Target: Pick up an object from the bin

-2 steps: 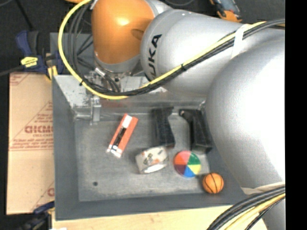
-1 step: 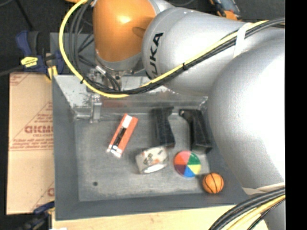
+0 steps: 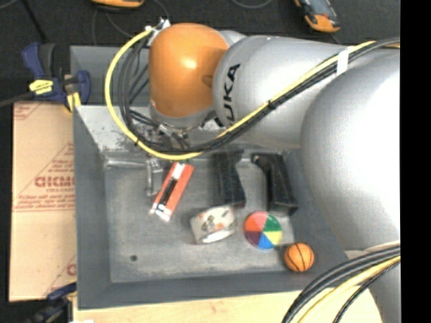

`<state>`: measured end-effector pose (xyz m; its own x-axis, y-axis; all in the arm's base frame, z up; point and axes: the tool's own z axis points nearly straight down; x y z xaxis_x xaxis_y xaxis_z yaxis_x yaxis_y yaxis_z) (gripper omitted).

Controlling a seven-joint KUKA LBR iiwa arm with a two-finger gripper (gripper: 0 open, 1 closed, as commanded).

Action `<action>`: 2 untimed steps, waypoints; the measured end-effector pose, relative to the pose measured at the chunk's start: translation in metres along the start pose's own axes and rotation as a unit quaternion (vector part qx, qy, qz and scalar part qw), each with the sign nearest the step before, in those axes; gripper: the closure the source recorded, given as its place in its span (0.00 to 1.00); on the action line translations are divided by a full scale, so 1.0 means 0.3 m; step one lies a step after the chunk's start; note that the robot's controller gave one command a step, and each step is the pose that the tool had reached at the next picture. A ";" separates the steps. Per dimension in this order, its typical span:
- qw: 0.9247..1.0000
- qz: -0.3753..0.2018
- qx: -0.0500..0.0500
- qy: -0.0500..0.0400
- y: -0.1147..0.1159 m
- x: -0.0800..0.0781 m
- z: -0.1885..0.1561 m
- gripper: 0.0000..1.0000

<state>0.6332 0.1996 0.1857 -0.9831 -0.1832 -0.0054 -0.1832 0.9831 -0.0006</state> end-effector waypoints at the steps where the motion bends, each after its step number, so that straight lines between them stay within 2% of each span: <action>1: 0.984 -0.180 0.000 0.001 -0.180 0.023 0.057 0.00; 2: 0.976 -0.218 -0.001 0.000 -0.240 0.075 0.178 0.00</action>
Offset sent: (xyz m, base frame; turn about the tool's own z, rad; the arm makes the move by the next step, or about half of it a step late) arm -0.0144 -0.0757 -0.0643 -0.4199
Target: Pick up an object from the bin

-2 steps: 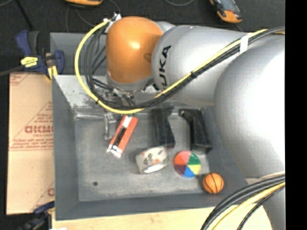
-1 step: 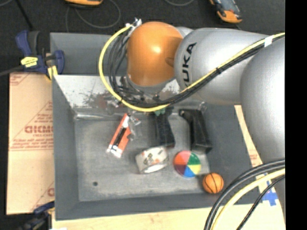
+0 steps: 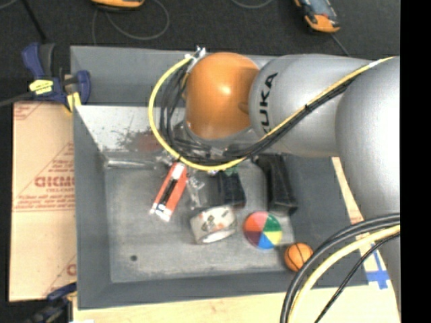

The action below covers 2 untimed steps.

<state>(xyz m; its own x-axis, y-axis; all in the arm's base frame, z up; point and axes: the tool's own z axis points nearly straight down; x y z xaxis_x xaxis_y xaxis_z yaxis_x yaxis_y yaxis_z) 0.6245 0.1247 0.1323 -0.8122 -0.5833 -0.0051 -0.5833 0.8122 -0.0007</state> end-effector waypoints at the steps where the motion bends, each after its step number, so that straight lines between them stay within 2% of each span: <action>1: 0.994 -0.107 0.001 0.001 -0.017 0.009 0.113 0.00; 2: 0.946 -0.324 0.003 -0.005 -0.045 -0.041 0.175 1.00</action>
Offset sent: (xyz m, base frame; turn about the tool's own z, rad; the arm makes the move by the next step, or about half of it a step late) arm 0.0120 -0.0055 -0.0623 -0.6666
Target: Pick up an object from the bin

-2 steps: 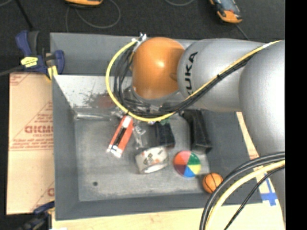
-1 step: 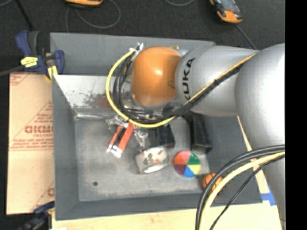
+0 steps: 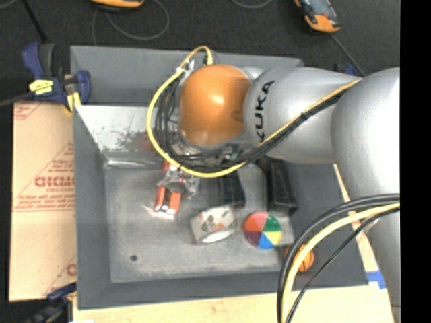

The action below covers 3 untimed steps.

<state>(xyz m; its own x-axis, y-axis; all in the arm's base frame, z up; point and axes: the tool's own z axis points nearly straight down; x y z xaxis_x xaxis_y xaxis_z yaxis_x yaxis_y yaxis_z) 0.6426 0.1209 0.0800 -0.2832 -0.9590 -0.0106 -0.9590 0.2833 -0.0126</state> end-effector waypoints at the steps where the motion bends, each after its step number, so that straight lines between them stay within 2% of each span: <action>1: 1.000 0.000 0.000 0.000 0.000 0.000 0.000 1.00; 3: 1.000 0.001 -0.002 0.002 -0.001 0.002 -0.015 1.00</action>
Offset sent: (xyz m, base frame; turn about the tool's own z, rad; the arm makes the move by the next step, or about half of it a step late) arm 0.0000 0.0000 0.0005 0.0001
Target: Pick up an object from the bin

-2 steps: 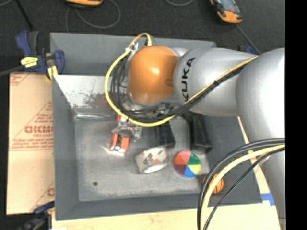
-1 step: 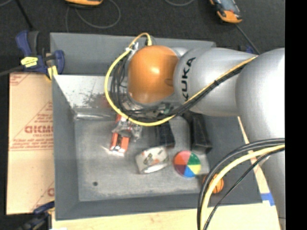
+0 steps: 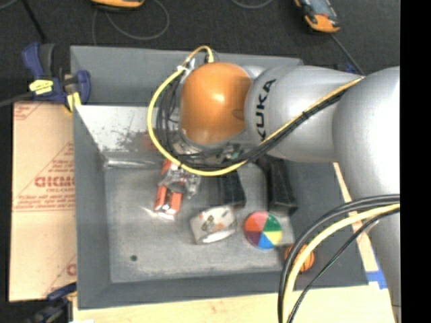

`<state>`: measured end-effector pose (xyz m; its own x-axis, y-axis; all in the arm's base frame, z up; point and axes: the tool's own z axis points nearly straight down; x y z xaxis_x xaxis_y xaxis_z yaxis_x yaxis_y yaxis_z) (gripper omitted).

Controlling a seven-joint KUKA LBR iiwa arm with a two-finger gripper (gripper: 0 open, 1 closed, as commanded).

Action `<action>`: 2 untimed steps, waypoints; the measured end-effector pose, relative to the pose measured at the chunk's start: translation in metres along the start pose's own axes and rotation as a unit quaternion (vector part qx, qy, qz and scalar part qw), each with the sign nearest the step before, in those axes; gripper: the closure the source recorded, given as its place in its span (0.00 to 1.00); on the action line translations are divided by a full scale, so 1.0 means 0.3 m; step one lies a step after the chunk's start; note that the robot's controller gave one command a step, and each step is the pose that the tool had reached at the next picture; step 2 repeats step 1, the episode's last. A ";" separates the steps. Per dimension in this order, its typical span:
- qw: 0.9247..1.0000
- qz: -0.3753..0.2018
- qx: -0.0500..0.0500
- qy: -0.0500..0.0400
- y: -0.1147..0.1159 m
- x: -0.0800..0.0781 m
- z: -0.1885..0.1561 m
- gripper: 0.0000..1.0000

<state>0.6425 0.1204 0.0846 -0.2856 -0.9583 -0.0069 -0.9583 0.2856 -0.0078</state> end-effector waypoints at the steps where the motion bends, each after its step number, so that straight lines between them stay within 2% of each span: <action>1: 1.000 0.000 -0.001 0.001 0.003 0.003 -0.028 1.00; 2: 1.000 0.000 -0.001 0.001 0.003 0.003 -0.028 1.00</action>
Offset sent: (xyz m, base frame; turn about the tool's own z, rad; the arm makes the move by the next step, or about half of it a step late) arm -0.0001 0.0001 0.1017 0.0000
